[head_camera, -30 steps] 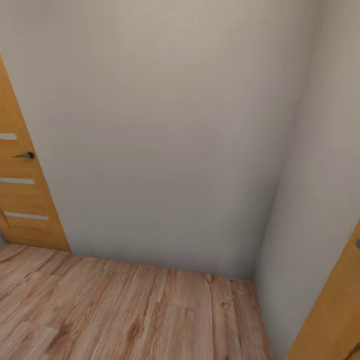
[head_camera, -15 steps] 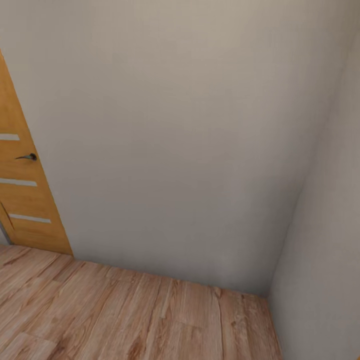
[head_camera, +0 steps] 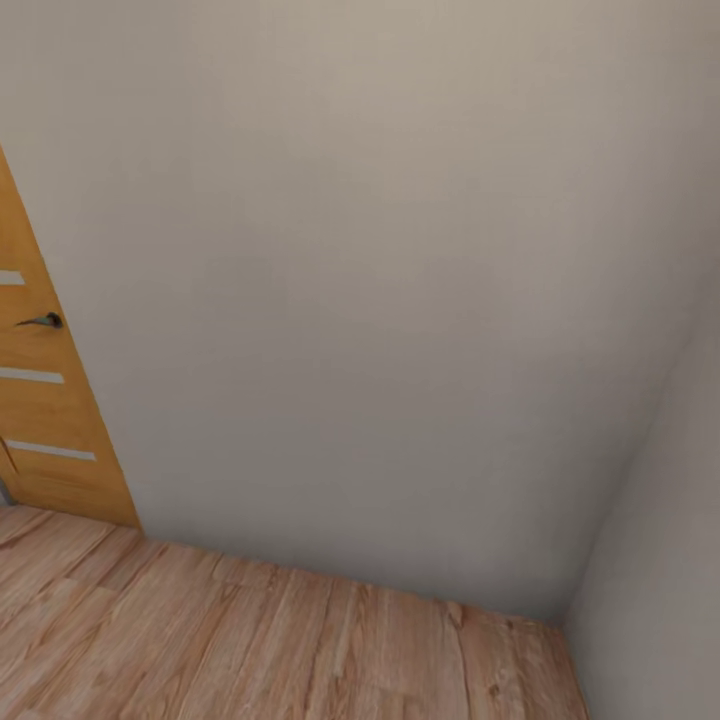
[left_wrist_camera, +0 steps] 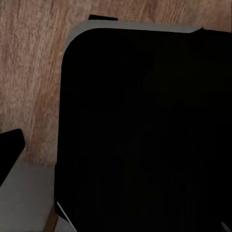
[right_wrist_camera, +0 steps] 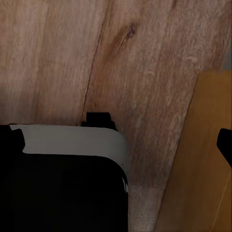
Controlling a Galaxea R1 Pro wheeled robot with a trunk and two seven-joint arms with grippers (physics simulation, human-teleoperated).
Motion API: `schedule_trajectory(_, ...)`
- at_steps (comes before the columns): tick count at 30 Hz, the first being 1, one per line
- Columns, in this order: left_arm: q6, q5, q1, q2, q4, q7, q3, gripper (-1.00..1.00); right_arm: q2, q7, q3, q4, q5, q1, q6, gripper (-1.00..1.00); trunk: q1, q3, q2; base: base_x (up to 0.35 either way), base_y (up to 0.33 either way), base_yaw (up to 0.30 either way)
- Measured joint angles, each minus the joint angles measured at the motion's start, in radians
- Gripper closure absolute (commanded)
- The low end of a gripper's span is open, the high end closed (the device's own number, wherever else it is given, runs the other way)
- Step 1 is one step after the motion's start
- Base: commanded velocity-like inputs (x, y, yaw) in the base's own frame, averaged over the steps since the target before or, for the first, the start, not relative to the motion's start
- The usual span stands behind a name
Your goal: Move the two storage containers from the living room to the garage. In the garage, place one container on the floor and stack the other container on top of it (either order is fine).
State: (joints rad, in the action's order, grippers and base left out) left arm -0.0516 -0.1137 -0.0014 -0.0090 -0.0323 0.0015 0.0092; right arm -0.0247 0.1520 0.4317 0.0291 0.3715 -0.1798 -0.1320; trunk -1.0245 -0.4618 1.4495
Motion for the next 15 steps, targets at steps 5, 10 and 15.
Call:
schedule_trajectory(5,0.000,0.000,0.000,0.000,0.000,0.000,0.000,-1.00,0.001,0.000,-0.001,0.000,0.000,0.000,-0.002,-1.00,0.000,0.000,0.000,0.272,0.116,0.203)
schedule_trajectory(10,0.000,0.000,0.000,-0.001,0.000,0.000,0.000,-1.00,0.001,0.000,-0.001,0.000,0.000,0.000,-0.002,-1.00,-0.001,0.000,0.000,0.043,0.009,0.263)
schedule_trajectory(15,0.000,0.000,0.000,-0.002,0.000,0.000,0.000,-1.00,0.001,0.000,-0.001,0.000,0.000,0.000,-0.003,-1.00,-0.001,0.000,0.000,0.006,0.001,0.267)
